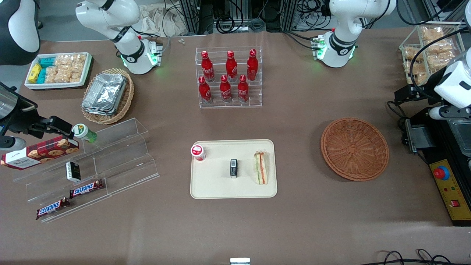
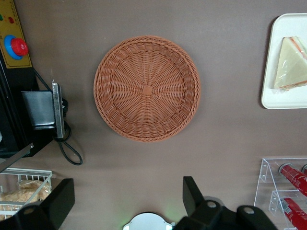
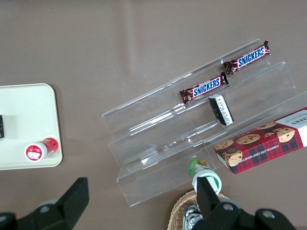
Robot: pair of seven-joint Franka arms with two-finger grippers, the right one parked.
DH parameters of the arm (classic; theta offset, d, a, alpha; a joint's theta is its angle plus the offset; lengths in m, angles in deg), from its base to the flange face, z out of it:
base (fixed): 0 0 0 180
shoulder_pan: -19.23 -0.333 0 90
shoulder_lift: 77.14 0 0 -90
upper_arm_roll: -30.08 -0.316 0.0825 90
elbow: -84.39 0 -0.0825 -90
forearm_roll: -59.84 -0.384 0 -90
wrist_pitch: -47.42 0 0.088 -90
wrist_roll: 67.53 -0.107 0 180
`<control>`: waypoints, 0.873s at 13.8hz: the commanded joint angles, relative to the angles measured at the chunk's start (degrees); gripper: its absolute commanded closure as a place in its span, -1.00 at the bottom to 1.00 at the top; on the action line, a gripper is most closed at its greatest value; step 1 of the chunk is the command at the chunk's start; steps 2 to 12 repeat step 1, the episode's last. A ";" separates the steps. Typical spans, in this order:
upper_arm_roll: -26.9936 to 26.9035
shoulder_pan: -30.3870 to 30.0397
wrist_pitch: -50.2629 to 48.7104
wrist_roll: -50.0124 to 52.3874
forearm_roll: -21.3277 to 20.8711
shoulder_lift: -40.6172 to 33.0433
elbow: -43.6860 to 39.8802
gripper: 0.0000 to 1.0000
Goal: Place sandwich from basket to tray
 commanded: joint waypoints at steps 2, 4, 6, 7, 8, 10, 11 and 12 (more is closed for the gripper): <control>0.49 0.29 -0.29 1.62 -1.66 -0.94 0.93 -1.00; 0.49 0.29 -0.29 1.62 -1.66 -0.94 0.93 -1.00; 0.49 0.29 -0.29 1.62 -1.66 -0.94 0.93 -1.00; 0.49 0.29 -0.29 1.62 -1.66 -0.94 0.93 -1.00; 0.49 0.29 -0.29 1.62 -1.66 -0.94 0.93 -1.00; 0.49 0.29 -0.29 1.62 -1.66 -0.94 0.93 -1.00; 0.49 0.29 -0.29 1.62 -1.66 -0.94 0.93 -1.00; 0.49 0.29 -0.29 1.62 -1.66 -0.94 0.93 -1.00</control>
